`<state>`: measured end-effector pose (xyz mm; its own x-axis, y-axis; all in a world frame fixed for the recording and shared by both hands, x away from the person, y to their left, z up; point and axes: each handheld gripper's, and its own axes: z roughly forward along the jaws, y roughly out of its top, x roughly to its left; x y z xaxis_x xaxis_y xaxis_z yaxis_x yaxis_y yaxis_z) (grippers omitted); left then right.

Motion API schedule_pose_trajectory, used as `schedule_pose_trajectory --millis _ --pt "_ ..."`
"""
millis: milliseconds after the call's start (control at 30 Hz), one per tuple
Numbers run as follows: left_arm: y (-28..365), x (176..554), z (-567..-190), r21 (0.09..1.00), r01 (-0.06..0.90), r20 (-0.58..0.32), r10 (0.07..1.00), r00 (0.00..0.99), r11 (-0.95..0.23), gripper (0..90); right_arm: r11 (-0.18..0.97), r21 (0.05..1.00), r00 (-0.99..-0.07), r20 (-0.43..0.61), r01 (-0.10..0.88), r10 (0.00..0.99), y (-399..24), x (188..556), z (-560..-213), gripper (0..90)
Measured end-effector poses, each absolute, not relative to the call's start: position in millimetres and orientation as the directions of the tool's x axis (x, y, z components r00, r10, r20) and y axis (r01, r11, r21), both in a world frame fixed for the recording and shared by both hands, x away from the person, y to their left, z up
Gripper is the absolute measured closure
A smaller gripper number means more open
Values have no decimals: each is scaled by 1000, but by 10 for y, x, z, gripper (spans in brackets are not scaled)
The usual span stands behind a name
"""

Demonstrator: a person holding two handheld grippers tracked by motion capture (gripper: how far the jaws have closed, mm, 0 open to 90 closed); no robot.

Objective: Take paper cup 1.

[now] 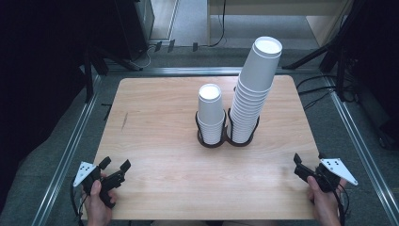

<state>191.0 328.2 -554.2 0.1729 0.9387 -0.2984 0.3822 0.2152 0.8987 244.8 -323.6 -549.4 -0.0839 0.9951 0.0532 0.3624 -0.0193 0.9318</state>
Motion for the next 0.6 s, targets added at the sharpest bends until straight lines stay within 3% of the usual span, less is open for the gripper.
schedule_pose_trajectory --millis 600 --pt "3231 1843 -5487 910 359 -279 947 158 208 78 11 940 -117 31 341 993 -3181 2415 -5429 137"
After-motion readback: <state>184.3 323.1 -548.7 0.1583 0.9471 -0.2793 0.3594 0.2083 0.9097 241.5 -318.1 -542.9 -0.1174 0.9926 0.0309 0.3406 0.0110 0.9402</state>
